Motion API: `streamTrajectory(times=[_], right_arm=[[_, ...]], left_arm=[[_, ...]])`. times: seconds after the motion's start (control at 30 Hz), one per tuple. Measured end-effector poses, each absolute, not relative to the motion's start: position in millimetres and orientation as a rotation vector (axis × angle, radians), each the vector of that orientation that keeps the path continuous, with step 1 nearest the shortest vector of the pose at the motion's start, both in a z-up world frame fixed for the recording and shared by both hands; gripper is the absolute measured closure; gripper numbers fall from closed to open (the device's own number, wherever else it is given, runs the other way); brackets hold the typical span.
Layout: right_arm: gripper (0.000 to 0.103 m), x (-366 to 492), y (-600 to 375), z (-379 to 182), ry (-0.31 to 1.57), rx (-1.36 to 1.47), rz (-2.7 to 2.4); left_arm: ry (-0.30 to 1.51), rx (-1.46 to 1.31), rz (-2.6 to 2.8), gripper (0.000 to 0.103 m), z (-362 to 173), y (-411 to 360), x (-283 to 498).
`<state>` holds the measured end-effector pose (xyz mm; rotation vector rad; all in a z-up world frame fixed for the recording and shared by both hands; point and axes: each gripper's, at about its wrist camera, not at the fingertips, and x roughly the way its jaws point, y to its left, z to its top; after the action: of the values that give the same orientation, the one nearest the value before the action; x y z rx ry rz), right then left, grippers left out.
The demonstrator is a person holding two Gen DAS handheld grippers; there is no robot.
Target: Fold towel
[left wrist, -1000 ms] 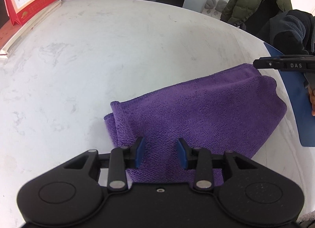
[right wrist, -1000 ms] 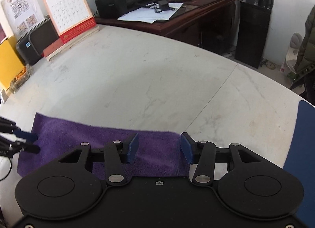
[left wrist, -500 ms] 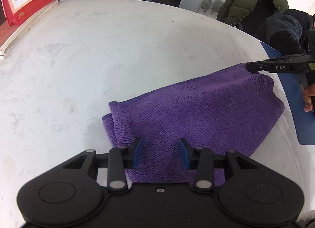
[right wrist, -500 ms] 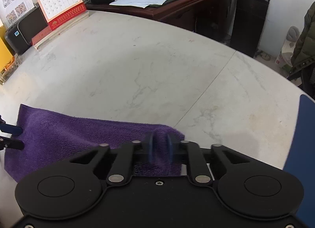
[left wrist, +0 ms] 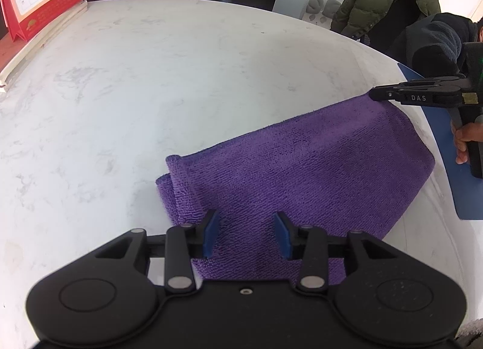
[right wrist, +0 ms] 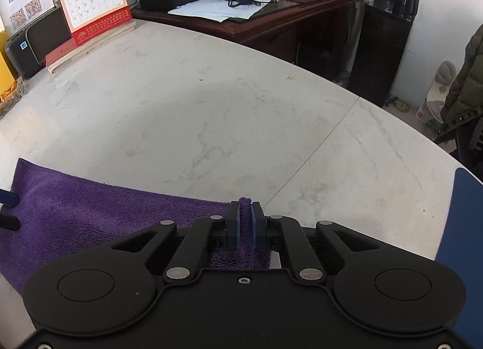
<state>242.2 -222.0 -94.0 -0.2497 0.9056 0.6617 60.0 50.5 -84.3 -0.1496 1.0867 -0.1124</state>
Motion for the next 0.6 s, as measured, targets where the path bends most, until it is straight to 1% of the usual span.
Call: streamTrajectory(times=[0.07,0.1,0.17,0.27,0.37,0.47,0.5,0.53,0.6], right_arm=[[0.082,242.1,-226.8,-89.4,0.891,-0.230,0.646],[0.081,240.7,-230.4,-84.2,0.877,-0.212,0.639],[0.080,234.9,-239.8,-69.6,0.841,-0.166,0.647],[0.080,217.6,-235.4,-55.8,0.814,-0.172,0.723],[0.080,192.1,-208.1,-62.5,0.826,-0.267,0.819],[0.079,184.6,-193.9,-79.0,0.859,-0.320,0.816],[0.079,185.7,-194.3,-82.3,0.871,-0.311,0.809],[0.077,188.3,-197.9,-87.6,0.886,-0.291,0.793],[0.076,191.5,-206.9,-88.9,0.888,-0.262,0.780]], left_arm=[[1.088,-0.157,-0.104,0.064,-80.9,52.4,59.4],[1.083,-0.160,-0.098,0.064,-78.5,53.7,59.0],[1.056,-0.180,-0.094,0.064,-69.9,57.3,58.8],[1.017,-0.216,-0.096,0.064,-61.3,60.2,66.3],[1.004,-0.182,-0.079,0.064,-61.9,55.9,80.2],[1.038,-0.144,-0.054,0.064,-74.0,54.5,87.0],[1.053,-0.129,-0.042,0.064,-78.5,54.7,86.7],[1.060,-0.118,-0.036,0.065,-82.8,55.7,84.5],[1.044,-0.118,-0.043,0.064,-85.7,59.8,77.0]])
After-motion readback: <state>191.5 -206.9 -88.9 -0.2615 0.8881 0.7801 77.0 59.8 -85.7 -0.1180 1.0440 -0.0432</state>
